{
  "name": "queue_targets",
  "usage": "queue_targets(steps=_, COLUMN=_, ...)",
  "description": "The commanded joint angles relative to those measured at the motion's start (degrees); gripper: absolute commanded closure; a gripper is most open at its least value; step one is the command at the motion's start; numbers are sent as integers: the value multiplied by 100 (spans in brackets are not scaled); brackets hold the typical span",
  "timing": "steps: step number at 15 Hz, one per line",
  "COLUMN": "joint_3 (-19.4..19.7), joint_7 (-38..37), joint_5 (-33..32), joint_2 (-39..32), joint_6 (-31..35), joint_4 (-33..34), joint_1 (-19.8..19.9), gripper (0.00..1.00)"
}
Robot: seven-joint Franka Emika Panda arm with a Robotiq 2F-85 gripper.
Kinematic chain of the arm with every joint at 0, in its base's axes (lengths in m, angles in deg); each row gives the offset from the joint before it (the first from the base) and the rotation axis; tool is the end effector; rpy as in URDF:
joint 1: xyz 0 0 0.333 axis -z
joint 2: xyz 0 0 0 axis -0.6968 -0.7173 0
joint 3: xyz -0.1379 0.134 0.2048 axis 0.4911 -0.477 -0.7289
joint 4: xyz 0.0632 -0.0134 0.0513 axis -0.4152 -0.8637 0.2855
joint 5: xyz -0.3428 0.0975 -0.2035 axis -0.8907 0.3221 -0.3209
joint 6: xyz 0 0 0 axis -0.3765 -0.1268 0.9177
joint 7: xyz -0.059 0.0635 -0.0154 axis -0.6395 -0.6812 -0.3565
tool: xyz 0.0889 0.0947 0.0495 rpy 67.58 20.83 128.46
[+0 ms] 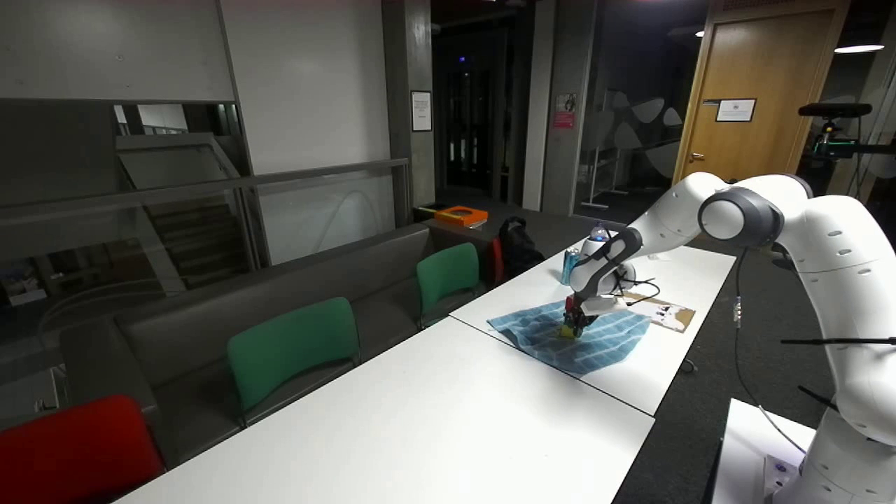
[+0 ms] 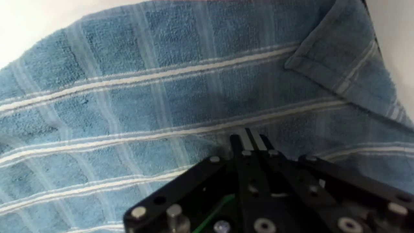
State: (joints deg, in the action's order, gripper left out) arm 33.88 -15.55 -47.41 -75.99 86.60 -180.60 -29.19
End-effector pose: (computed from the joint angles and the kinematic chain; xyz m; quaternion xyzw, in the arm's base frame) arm 0.5672 -0.2589 0.1191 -0.9514 0.3044 -0.0471 0.0008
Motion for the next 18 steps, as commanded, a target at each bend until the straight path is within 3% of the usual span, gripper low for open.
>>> queue_targets(steps=1, joint_3=-279, joint_7=625, joint_5=168, joint_2=610, joint_6=-301, joint_4=-512, joint_1=286, gripper=100)
queue_targets(steps=11, joint_3=-193, joint_7=919, joint_5=284, joint_2=1547, joint_6=-31, joint_4=-1539, joint_1=313, gripper=100)
queue_targets(steps=18, joint_3=35, joint_7=788, joint_5=332, joint_2=2241, joint_6=934, joint_4=-2423, joint_1=278, gripper=100)
